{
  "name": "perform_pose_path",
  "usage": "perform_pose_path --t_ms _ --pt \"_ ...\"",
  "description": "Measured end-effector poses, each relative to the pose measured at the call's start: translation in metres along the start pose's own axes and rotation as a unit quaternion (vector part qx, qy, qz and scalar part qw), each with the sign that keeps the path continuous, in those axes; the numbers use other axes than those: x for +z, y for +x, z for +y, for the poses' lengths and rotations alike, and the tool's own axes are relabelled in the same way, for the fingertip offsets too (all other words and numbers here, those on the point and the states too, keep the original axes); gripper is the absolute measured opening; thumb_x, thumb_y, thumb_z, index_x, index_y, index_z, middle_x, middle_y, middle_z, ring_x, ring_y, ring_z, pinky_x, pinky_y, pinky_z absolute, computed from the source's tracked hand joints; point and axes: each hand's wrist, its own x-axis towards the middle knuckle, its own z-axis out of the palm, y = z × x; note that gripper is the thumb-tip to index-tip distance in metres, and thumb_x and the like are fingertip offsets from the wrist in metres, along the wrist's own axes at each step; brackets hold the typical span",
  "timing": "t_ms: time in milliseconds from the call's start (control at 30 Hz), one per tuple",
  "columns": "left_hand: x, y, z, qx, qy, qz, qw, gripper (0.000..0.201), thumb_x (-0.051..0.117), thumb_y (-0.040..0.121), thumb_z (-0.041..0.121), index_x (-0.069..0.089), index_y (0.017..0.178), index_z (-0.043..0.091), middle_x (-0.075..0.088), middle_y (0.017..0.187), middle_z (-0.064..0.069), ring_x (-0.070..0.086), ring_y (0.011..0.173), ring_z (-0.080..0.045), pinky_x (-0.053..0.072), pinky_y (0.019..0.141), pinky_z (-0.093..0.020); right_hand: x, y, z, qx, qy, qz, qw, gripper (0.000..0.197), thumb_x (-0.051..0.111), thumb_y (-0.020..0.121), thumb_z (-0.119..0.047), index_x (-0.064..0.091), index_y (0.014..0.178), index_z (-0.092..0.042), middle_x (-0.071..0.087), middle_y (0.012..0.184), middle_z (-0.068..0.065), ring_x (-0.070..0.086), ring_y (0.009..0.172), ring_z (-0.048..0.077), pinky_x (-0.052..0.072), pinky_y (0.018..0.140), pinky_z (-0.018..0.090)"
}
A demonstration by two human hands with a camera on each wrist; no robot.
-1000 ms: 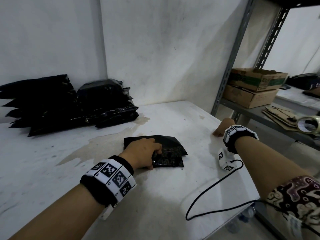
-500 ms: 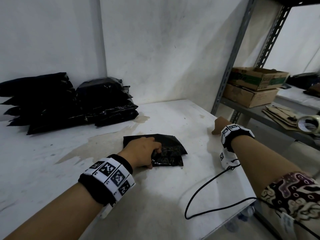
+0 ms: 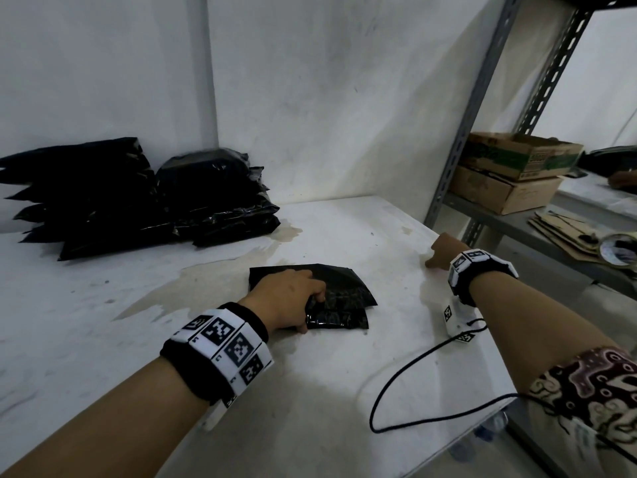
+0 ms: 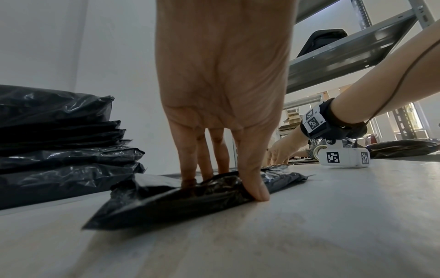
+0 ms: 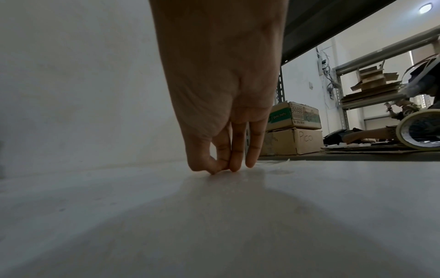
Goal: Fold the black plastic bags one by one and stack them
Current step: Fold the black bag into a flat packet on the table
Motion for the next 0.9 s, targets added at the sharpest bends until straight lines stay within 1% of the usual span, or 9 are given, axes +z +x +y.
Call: perform_pose_path --t_ms 300,367,433,500,633,733,767,833,900 --pt "0.0 0.001 0.0 0.001 0.004 -0.003 1.0 0.051 0.078 0.074 0.027 0.053 0.118 0.026 0.048 0.115 0.004 0.048 0.109 -0.018 0.039 0.077 -0.027 -0.006 -0.004 0.007 0.024 0.012 -0.021 0.999 0.048 0.053 0.098 -0.033 0.054 0.127 0.004 0.056 0.132 0.018 0.053 0.121 0.031 0.043 0.094 0.031" --pt "0.0 0.0 0.0 -0.001 0.004 -0.004 1.0 0.051 0.078 0.075 0.026 0.053 0.119 0.026 0.048 0.115 0.004 0.048 0.109 -0.018 0.04 0.078 -0.027 -0.011 0.001 0.01 0.022 0.002 -0.03 0.999 0.04 0.056 0.096 -0.027 0.061 0.117 0.007 0.062 0.122 0.02 0.059 0.112 0.032 0.045 0.086 0.032" --pt "0.0 0.0 0.001 -0.003 0.002 -0.004 1.0 0.051 0.078 0.075 0.026 0.053 0.119 0.026 0.049 0.116 0.004 0.048 0.11 -0.017 0.043 0.081 -0.03 -0.013 0.004 0.011 0.015 0.014 -0.029 0.999 0.036 0.059 0.094 -0.024 0.067 0.103 0.009 0.068 0.104 0.022 0.063 0.097 0.033 0.044 0.07 0.03" --pt "-0.001 -0.001 0.001 -0.005 0.0 -0.003 1.0 0.052 0.078 0.074 0.026 0.053 0.12 0.027 0.049 0.116 0.004 0.048 0.11 -0.017 0.044 0.082 -0.032 -0.012 0.004 0.009 0.022 0.025 -0.032 0.999 0.038 0.066 0.089 -0.028 0.069 0.098 0.009 0.069 0.098 0.02 0.065 0.097 0.032 0.044 0.059 0.028" --pt "-0.001 -0.002 0.002 -0.004 0.007 -0.003 1.0 0.052 0.077 0.075 0.027 0.052 0.12 0.027 0.049 0.116 0.004 0.048 0.109 -0.018 0.041 0.079 -0.03 -0.013 -0.008 -0.002 0.048 -0.001 -0.009 0.999 0.043 0.067 0.087 -0.04 0.067 0.104 0.0 0.069 0.108 0.012 0.064 0.105 0.026 0.05 0.08 0.028" --pt "0.0 -0.002 0.002 -0.004 0.005 -0.003 1.0 0.051 0.077 0.075 0.026 0.053 0.12 0.026 0.049 0.116 0.004 0.048 0.11 -0.018 0.042 0.08 -0.03 -0.006 0.003 0.009 0.072 0.057 -0.028 0.995 0.034 0.078 0.079 -0.029 0.067 0.088 0.002 0.07 0.078 0.009 0.066 0.084 0.027 0.049 0.057 0.022" --pt "0.0 -0.002 0.002 -0.005 0.004 -0.003 1.0 0.051 0.078 0.075 0.026 0.053 0.12 0.026 0.049 0.116 0.004 0.048 0.11 -0.018 0.043 0.082 -0.031 -0.004 0.004 0.014 0.078 0.109 -0.017 0.991 0.033 0.081 0.076 -0.023 0.067 0.089 0.003 0.07 0.077 0.01 0.066 0.083 0.029 0.047 0.055 0.02" --pt "-0.001 -0.001 0.002 -0.006 0.004 -0.005 1.0 0.052 0.078 0.075 0.026 0.053 0.12 0.026 0.049 0.116 0.004 0.048 0.11 -0.019 0.044 0.082 -0.032 0.002 0.004 0.02 0.096 0.175 0.016 0.98 0.045 0.083 0.072 -0.016 0.065 0.107 0.004 0.068 0.103 0.018 0.064 0.101 0.035 0.045 0.067 0.026" --pt "-0.001 -0.001 0.002 -0.006 0.006 -0.006 1.0 0.051 0.077 0.075 0.026 0.052 0.119 0.026 0.049 0.116 0.004 0.048 0.109 -0.019 0.042 0.08 -0.03 0.001 0.0 0.017 0.094 0.17 0.029 0.981 0.049 0.081 0.074 -0.015 0.062 0.115 0.004 0.062 0.114 0.02 0.06 0.11 0.036 0.043 0.072 0.031"
